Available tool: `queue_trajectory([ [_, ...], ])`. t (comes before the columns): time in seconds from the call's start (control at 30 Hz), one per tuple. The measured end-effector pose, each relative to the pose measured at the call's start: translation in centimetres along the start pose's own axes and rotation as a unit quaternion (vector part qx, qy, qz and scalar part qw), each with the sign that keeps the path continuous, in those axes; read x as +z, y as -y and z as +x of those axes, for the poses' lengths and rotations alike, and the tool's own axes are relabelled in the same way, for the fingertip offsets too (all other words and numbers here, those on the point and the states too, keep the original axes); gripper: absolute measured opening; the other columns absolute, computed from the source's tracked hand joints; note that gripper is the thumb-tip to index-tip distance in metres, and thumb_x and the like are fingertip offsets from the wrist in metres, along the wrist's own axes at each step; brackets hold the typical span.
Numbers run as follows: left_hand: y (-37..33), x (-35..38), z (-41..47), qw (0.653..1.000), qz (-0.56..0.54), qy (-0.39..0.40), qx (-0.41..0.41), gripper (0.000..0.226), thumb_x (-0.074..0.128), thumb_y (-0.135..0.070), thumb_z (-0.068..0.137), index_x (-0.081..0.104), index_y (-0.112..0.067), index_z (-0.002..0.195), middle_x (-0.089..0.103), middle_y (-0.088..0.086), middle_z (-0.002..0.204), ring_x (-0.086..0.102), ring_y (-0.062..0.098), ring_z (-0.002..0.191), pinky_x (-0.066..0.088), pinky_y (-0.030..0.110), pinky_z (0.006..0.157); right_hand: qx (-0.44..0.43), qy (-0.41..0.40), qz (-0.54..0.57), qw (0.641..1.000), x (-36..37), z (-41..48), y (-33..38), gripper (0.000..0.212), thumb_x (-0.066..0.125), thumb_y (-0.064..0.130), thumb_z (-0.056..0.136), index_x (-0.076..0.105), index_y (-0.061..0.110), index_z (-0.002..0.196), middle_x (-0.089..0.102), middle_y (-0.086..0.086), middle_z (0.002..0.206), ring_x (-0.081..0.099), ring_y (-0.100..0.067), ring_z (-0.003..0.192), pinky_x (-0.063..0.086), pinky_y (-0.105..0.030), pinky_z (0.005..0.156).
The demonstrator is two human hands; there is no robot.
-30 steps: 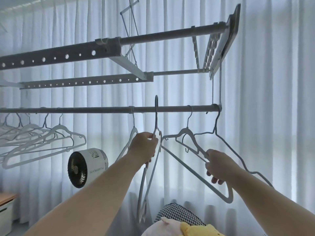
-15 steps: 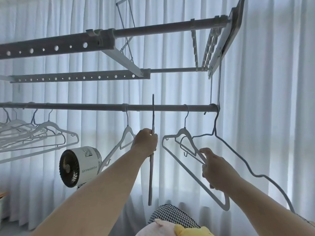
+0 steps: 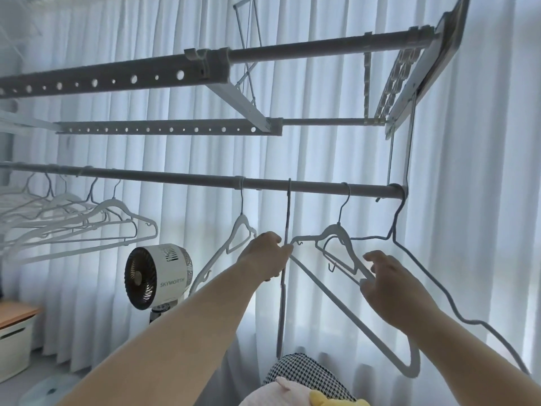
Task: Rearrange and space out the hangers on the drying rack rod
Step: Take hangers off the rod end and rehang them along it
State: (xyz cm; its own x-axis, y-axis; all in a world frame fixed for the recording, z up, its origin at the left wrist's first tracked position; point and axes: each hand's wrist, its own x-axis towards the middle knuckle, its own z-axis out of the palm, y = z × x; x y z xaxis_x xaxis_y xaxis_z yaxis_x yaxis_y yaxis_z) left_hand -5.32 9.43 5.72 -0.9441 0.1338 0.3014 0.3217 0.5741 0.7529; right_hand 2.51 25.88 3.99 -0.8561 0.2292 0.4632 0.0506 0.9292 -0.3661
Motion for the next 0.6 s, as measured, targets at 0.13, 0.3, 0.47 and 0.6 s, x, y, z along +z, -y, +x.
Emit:
queue_trajectory([
  [0.13, 0.4, -0.6, -2.0, 0.998, -0.033, 0.059, -0.004, 0.051, 0.047, -0.024, 0.092, 0.031, -0.01, 0.138, 0.053, -0.001, 0.077, 0.052, 0.013, 0.057, 0.042, 0.021, 0.048, 0.002, 0.019, -0.012, 1.0, 0.4, 0.5, 1.3, 0.032, 0.037, 0.007, 0.09, 0.043, 0.011, 0.122, 0.059, -0.008, 0.106, 0.05, -0.026, 0.085, 0.036, -0.026, 0.072],
  [0.3, 1.3, -1.4, -3.7, 0.995, 0.086, 0.034, 0.028, 0.045, 0.047, -0.029, 0.091, 0.04, -0.017, 0.133, 0.057, 0.005, 0.122, 0.058, 0.022, 0.106, 0.047, 0.033, 0.088, -0.021, 0.021, -0.038, 0.999, 0.8, 0.1, 3.4, 0.041, 0.041, 0.016, 0.092, 0.037, 0.013, 0.133, 0.047, -0.008, 0.132, 0.048, -0.027, 0.119, 0.039, -0.029, 0.091],
  [0.47, 2.6, -4.4, -5.1, 0.988, 0.11, -0.082, 0.072, 0.026, 0.043, -0.023, 0.091, 0.063, -0.018, 0.107, 0.066, 0.0, 0.112, 0.055, 0.02, 0.108, 0.043, 0.028, 0.088, -0.06, -0.043, -0.021, 0.997, 0.4, 0.1, 4.8, 0.037, 0.047, 0.014, 0.091, 0.051, 0.011, 0.127, 0.049, -0.009, 0.136, 0.039, -0.027, 0.129, 0.03, -0.028, 0.104],
  [0.6, 4.9, -7.7, -5.9, 0.983, 0.099, -0.128, 0.084, 0.025, 0.043, -0.021, 0.091, 0.066, -0.018, 0.099, 0.07, 0.0, 0.104, 0.058, 0.02, 0.103, 0.042, 0.027, 0.082, -0.084, -0.066, 0.019, 0.994, 1.1, -0.1, 7.9, 0.024, 0.051, 0.008, 0.088, 0.064, 0.008, 0.108, 0.067, -0.011, 0.109, 0.057, -0.029, 0.109, 0.039, -0.029, 0.085],
])
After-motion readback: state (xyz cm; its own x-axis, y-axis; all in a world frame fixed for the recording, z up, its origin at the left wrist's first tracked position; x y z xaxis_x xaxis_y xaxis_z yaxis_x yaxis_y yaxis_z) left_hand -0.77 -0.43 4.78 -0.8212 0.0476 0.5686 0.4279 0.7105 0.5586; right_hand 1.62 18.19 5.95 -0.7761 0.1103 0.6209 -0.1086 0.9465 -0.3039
